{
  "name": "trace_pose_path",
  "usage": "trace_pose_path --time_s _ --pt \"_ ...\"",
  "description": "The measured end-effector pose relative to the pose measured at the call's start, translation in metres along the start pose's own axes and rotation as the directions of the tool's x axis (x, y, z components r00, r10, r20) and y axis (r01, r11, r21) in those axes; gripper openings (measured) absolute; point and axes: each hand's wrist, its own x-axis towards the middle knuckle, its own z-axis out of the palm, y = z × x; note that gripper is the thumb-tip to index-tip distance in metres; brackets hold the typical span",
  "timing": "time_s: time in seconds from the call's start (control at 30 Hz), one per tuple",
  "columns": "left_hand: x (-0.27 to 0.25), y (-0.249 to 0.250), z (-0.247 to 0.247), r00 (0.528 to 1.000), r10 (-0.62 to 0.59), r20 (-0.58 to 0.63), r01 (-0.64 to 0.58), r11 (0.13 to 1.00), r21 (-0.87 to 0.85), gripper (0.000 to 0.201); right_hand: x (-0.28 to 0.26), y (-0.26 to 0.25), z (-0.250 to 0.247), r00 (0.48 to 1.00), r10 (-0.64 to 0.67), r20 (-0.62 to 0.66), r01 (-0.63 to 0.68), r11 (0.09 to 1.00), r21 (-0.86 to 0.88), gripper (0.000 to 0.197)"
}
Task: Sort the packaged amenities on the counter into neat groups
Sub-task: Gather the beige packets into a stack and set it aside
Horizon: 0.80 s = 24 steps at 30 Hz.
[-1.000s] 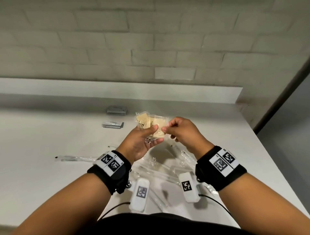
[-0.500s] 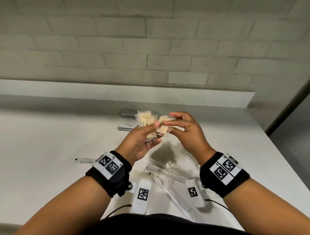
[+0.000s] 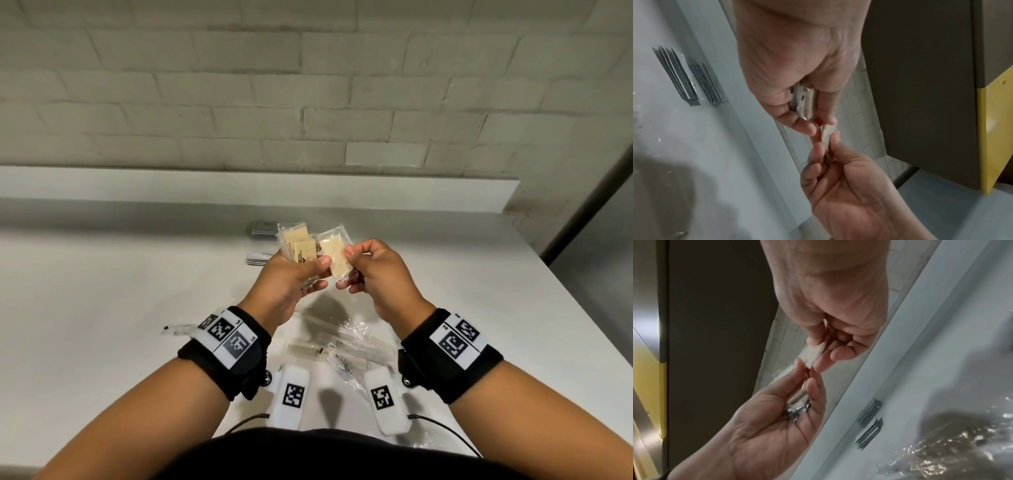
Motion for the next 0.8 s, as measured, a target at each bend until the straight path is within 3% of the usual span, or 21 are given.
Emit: trace_pose_path --time_s 0.23,0.47,0.57,0.67,0.8 --pt "0.002 -0.006 -0.003 0.999 0.029 -0.035 -0.027 0.998 0.061 0.025 -0.004 0.002 -0.001 0.997 0.034 0.063 -0.034 0.999 0.01 0.013" --pt "0.001 -0.001 -0.001 0.996 0.013 0.085 -0.024 0.991 0.131 0.018 -0.002 0.002 -0.01 0.991 0.098 0.086 -0.109 0.984 0.141 0.01" --pt "0.002 -0.001 -0.001 0.995 0.033 0.097 -0.048 0.987 0.154 0.018 0.0 0.001 -0.014 0.996 0.072 0.049 -0.075 0.995 0.067 0.018" --pt "0.001 -0.003 0.001 0.995 0.076 0.057 -0.08 0.994 0.071 0.017 0.003 -0.001 -0.015 0.997 0.052 0.057 -0.054 0.998 0.024 0.013" --pt "0.004 -0.006 0.005 0.992 0.1 -0.077 -0.109 0.985 -0.131 0.018 0.009 -0.004 -0.012 0.98 0.113 0.164 -0.116 0.993 0.008 0.011"
